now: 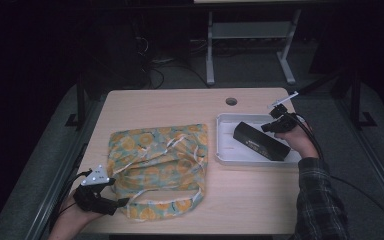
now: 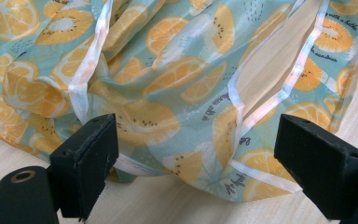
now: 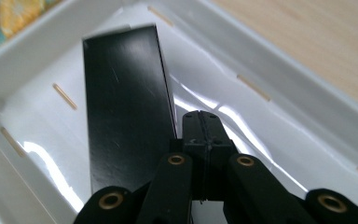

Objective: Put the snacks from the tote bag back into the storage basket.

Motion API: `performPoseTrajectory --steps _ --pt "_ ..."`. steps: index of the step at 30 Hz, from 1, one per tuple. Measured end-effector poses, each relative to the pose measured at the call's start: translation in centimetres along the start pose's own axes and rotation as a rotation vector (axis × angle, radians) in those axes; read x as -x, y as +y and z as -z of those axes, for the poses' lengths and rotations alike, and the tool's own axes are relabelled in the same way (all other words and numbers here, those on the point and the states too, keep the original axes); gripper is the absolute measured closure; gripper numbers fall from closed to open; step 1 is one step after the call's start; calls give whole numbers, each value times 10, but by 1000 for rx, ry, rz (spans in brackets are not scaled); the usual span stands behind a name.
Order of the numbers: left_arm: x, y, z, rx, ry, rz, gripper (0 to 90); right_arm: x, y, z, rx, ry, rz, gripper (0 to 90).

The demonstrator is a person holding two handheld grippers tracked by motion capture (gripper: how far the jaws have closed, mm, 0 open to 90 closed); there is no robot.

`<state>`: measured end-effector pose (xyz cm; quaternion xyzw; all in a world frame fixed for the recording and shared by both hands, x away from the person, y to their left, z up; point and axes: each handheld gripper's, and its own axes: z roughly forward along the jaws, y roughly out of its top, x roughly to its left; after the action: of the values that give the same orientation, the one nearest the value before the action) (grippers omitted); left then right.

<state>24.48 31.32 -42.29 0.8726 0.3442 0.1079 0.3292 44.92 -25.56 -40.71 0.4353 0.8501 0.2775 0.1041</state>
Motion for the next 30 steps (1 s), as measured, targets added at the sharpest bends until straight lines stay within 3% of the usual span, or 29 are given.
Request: performPoseTrajectory --steps 4,16,30 --pt "1 0 0 2 -3 -2 131 1 -4 -4 -20 2 -9 893" --pt "0 1 0 4 -5 -7 131 -1 -10 -5 -51 6 23 893" --pt "0 7 -4 3 -15 -30 131 -13 -13 0 -68 21 93 894"
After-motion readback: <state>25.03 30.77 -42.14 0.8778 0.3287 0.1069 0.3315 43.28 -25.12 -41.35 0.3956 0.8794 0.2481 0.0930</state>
